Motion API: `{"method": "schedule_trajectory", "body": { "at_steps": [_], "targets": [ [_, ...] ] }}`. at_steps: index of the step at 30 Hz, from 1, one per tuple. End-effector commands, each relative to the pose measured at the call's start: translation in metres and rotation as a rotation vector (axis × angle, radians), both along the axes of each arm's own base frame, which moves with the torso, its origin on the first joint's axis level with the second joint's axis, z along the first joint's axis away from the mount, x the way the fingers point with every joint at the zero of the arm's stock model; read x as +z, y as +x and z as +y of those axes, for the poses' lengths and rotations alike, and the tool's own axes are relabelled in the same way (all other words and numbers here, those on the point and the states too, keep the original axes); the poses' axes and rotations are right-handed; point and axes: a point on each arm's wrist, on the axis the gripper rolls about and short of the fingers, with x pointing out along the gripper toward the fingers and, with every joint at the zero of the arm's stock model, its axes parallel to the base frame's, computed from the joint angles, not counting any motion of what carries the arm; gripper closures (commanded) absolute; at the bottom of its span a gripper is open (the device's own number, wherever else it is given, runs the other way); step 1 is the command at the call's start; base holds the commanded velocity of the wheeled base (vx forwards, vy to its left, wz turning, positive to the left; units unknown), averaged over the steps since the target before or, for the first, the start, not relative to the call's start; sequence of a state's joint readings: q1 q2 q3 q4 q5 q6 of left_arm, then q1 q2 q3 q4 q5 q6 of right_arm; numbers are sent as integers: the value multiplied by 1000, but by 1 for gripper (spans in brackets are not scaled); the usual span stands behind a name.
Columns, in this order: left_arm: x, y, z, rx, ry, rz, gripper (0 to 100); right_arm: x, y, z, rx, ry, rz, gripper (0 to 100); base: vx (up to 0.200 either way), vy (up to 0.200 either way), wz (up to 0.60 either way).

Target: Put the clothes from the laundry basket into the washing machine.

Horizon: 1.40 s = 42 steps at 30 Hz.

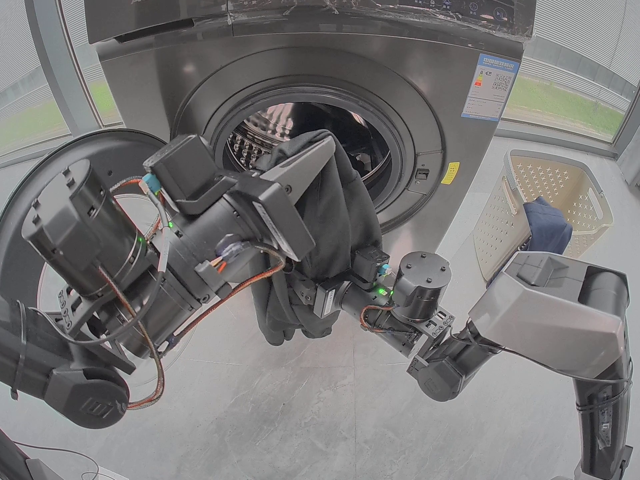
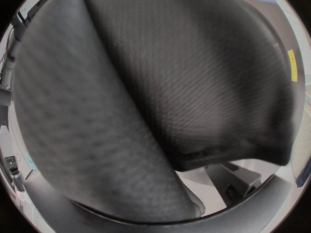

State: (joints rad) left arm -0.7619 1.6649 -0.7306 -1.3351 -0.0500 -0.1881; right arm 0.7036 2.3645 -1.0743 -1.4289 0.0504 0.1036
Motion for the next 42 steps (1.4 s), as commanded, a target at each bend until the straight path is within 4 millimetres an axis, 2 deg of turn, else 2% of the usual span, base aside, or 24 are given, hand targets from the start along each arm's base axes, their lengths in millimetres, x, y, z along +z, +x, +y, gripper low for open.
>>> {"method": "schedule_trajectory", "body": {
  "at_steps": [1, 7, 11, 12, 14, 15, 16, 18, 19, 20, 23, 27, 31, 34, 35, 42],
  "targets": [
    [1, -1, 0, -1, -5, -3, 100, -18, 7, 12, 22, 6, -8, 100, 0, 0, 0],
    [-1, 9, 10, 60, -1, 12, 100, -12, 3, 7, 18, 6, -8, 100, 0, 0, 0],
    [-2, 21, 25, 140, 2, 17, 100, 10, -3, -10, -19, 16, -14, 100, 0, 0, 0],
    [-4, 22, 33, 180, 4, 25, 100, 17, -2, -20, -51, 20, -16, 100, 0, 0, 0],
    [-12, 20, 44, 218, 29, 56, 100, 36, 0, -38, -104, 42, -34, 100, 0, 0, 0],
    [-12, 20, 45, 219, 31, 58, 100, 38, 0, -39, -105, 44, -37, 100, 0, 0, 0],
    [-27, 13, 50, 218, 74, 107, 100, 55, -2, -52, -128, 62, -61, 100, 0, 0, 0],
    [-44, 6, 54, 214, 118, 154, 100, 70, -3, -63, -146, 81, -88, 100, 0, 0, 0],
    [-44, 6, 54, 214, 118, 154, 100, 70, -3, -63, -146, 81, -88, 100, 0, 0, 0],
    [-61, 0, 57, 210, 162, 203, 100, 82, -7, -68, -150, 96, -105, 100, 0, 0, 0],
    [-81, -7, 61, 203, 217, 265, 100, 97, -13, -69, -145, 120, -129, 100, 0, 0, 0],
    [-101, -6, 61, 180, 270, 333, 100, 109, -24, -61, -116, 146, -152, 100, 0, 0, 0],
    [-113, -3, 59, 174, 301, 369, 100, 122, -32, -57, -99, 169, -174, 100, 0, 0, 0],
    [-120, 1, 55, 168, 321, 387, 100, 122, -34, -56, -94, 170, -175, 100, 0, 0, 0],
    [-120, 1, 55, 168, 321, 387, 0, 122, -34, -56, -94, 170, -175, 100, 0, 0, 0],
    [-140, 2, 45, 142, 370, 429, 0, 121, -32, -56, -97, 169, -174, 100, 0, 0, 0]
  ]
}}
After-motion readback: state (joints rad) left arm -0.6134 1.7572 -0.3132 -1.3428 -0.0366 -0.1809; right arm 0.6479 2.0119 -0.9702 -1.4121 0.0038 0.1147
